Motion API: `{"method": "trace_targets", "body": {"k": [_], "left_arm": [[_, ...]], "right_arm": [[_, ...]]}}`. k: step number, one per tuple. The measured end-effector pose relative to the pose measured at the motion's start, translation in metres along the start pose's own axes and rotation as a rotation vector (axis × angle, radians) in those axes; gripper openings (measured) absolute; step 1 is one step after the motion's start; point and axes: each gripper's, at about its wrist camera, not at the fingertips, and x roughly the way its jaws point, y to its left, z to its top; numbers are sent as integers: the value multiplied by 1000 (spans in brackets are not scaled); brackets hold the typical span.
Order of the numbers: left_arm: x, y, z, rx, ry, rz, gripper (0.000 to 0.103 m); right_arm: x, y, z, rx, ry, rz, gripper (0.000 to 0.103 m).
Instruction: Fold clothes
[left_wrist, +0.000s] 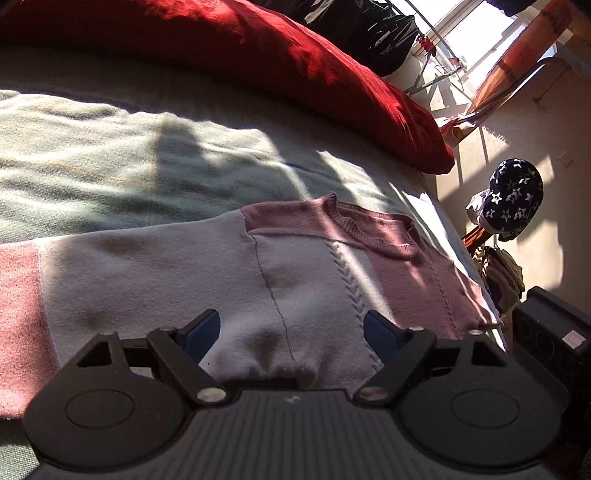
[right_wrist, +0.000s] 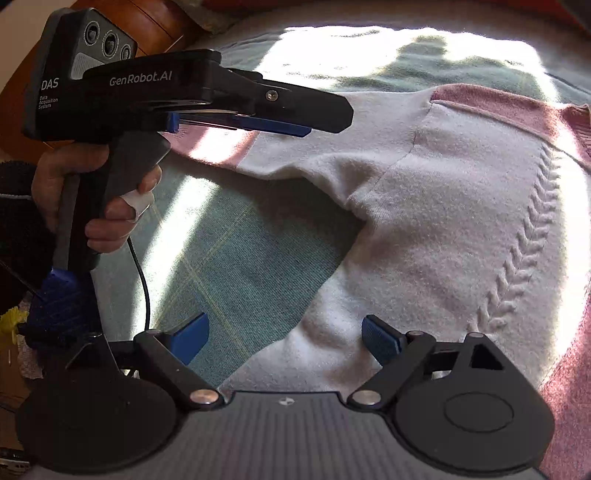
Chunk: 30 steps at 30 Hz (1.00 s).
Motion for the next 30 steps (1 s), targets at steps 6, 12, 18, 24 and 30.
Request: {"method": "trace_targets", "body": {"k": [6, 12, 18, 24, 30], "left_arm": [[12, 6, -15, -44, 112, 25, 84], [9, -6, -9, 10, 128, 54, 86], [5, -14, -4, 21, 92, 102, 84], [30, -53, 9, 146, 99, -34, 85], [50, -52, -4, 169, 148, 139, 83]], "right_arm": [[-9, -3, -7, -1, 1, -14, 93], [-21, -5, -7, 15, -46, -18, 93], [-44, -15, -9, -8, -93, -100, 93], [-60, -38, -23, 37, -99, -167, 93], [-74, -45, -45, 22, -96, -223, 93]]}}
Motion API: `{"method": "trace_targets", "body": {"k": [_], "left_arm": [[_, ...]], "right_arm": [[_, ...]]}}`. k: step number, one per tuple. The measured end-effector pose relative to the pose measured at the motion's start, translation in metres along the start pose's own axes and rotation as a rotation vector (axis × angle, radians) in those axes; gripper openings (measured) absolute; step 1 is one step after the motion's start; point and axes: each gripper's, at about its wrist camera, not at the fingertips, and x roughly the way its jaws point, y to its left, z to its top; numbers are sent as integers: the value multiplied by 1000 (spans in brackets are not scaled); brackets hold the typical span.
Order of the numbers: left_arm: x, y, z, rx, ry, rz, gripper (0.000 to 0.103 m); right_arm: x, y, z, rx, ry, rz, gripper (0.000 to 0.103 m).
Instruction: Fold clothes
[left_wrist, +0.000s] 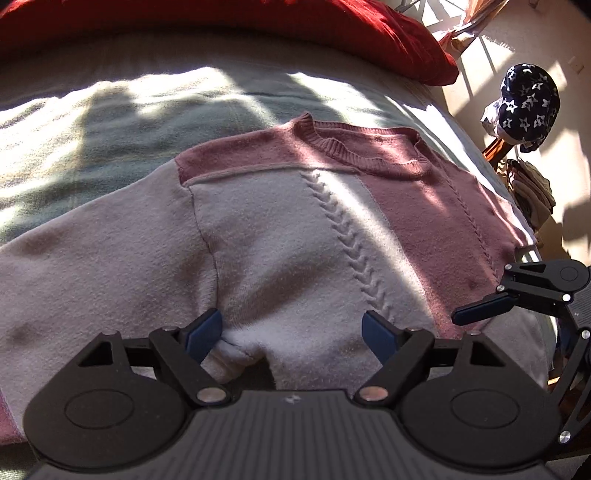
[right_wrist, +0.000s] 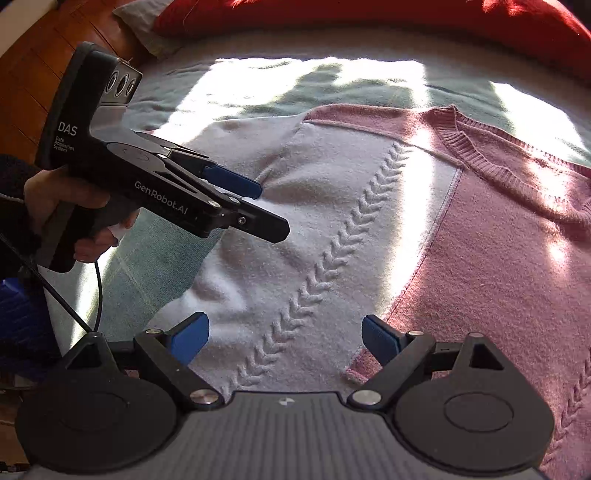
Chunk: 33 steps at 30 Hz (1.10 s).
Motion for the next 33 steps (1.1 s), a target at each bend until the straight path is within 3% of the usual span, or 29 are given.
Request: {"method": "trace_targets", "body": {"k": [3, 6, 10, 15, 19, 21, 27, 33], "left_arm": [[-21, -9, 2, -1, -47, 9, 83], [-32, -36, -2, 54, -42, -62, 83], [-19, -75, -30, 56, 58, -153, 84], [4, -85, -81, -43, 165, -109, 84], [0, -82, -100, -109, 78, -112, 96], [0, -81, -104, -128, 57, -128, 102], [-2, -80, -114, -94, 20, -148, 102], [-3, -74, -102, -94, 62, -195, 102]], "right_arm": [[-9, -11, -13, -1, -3, -40, 93], [-17, -22, -24, -8, 4, -79, 93], [-31, -35, -41, -21, 6, -128, 93], [-41, -54, -67, -48, 22, -163, 93], [-32, -65, -86, -80, 41, -186, 94], [-28, -64, -92, -115, 28, -187, 101], [-17, -59, -97, -89, 7, -253, 103], [-9, -50, -95, -76, 19, -337, 103]]}}
